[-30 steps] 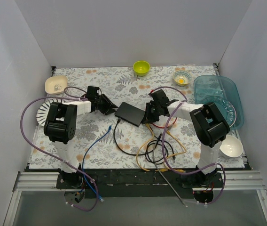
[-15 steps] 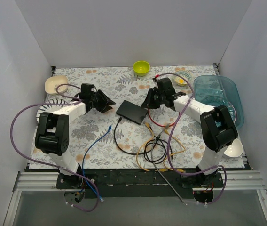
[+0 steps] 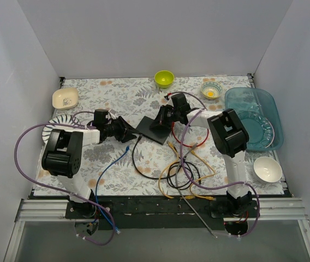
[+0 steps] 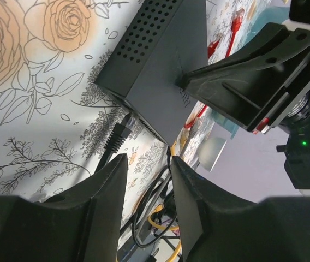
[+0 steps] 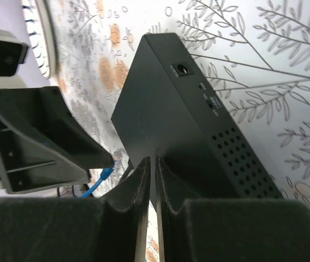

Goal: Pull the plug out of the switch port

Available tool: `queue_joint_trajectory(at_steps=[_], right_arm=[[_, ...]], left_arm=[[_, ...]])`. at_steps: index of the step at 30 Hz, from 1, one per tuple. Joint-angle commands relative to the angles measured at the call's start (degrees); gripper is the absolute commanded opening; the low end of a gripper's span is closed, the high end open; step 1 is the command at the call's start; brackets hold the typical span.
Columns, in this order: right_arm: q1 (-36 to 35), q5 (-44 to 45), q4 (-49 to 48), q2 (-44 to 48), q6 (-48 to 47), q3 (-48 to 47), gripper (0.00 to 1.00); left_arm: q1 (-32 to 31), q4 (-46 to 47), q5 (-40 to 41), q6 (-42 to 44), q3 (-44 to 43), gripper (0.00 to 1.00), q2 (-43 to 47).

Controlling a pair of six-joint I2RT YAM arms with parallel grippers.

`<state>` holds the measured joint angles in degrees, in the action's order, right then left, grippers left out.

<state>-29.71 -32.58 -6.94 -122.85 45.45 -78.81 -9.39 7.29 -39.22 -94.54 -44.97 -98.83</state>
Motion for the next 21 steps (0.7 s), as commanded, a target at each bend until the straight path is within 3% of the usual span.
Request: queue_joint_trajectory(at_steps=[1,12,21], right_arm=[[-0.1,-2.6,-0.7,-1.1,0.7,-3.7,0.16],[-0.1,-0.6,-0.4,-1.8,-0.6,0.7,0.15],[-0.1,-1.3,0.7,-3.4,-1.1,-0.7,0.15]], left_arm=[[0.1,4.2,-3.0,0.6,0.3,0.37,-0.7],[0.1,0.8,0.4,6.1,-3.1,0.37,-7.7],[0.0,9.5,-3.8,3.0,-3.4,0.33,-13.1]])
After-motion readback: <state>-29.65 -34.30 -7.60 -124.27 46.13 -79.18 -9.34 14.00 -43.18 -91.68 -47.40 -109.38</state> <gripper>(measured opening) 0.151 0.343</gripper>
